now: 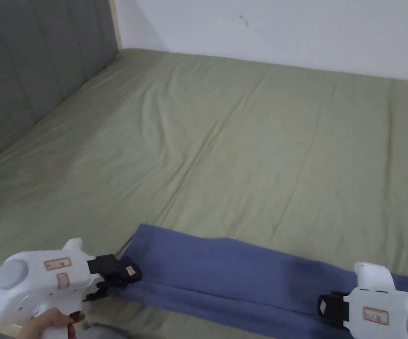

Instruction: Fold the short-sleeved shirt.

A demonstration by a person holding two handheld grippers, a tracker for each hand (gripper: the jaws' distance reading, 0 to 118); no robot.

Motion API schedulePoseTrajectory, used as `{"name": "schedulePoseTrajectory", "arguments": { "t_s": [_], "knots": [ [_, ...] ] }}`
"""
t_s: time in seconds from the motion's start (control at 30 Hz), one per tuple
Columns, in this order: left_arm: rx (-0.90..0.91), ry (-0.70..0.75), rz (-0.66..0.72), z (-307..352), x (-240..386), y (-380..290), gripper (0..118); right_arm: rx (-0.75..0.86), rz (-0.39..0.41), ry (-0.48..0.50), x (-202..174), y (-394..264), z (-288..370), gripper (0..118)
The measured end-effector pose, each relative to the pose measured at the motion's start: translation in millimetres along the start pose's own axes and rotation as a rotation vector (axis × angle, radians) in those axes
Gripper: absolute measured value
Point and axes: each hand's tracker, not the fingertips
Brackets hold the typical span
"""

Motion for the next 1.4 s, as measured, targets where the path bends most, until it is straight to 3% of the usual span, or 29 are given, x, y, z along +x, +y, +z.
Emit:
{"name": "schedulePoseTrajectory", "arguments": {
  "t_s": [0.07,0.23,0.4,0.57,0.73,0.77,0.8,0.83,0.9,0.93,1.07,1.2,1.23,1.27,1.3,1.33,1.4],
  "knots": [
    [0.01,0.019,-0.058,5,17,16,7,0.009,-0.013,-0.011,6,0,4,0],
    [0.045,0.016,-0.36,17,109,2,7,0.058,-0.076,0.002,28,-3,24,0],
    [0.03,0.079,-0.794,-6,217,-48,7,0.096,-0.132,-0.025,54,-10,43,0],
    [0.013,0.106,-1.204,-72,266,-140,7,0.116,-0.232,-0.041,78,-25,57,0],
    [-0.081,0.068,-1.296,-139,253,-198,8,0.118,-0.301,-0.04,99,-42,68,0],
    [-0.109,0.072,-1.312,-152,248,-204,11,0.118,-0.312,-0.046,105,-43,70,0],
    [-0.126,0.122,-1.306,-163,245,-210,23,0.118,-0.323,-0.048,108,-45,71,0],
    [-0.136,0.156,-1.302,-170,243,-215,39,0.117,-0.334,-0.047,110,-47,72,0],
    [-0.193,0.126,-1.278,-173,239,-214,88,0.125,-0.347,-0.043,118,-48,73,0],
    [-0.207,0.094,-1.265,-172,238,-213,93,0.128,-0.35,-0.043,120,-48,73,0],
    [-0.186,0.019,-1.116,-144,247,-187,92,0.129,-0.352,-0.047,123,-45,70,0],
    [-0.127,-0.128,-0.781,-104,243,-138,90,0.131,-0.348,-0.04,122,-44,67,0],
    [-0.11,-0.148,-0.707,-100,238,-126,81,0.132,-0.347,-0.038,121,-45,66,0],
    [-0.072,-0.122,-0.699,-99,231,-121,60,0.132,-0.348,-0.035,121,-45,65,0],
    [-0.045,-0.123,-0.648,-102,228,-122,21,0.132,-0.349,-0.031,121,-45,64,0],
    [-0.013,0.06,-0.808,-104,222,-117,1,0.133,-0.35,-0.027,120,-46,63,0],
    [-0.079,0.113,-0.78,-119,206,-116,1,0.135,-0.351,-0.022,121,-47,63,0]
  ]
}}
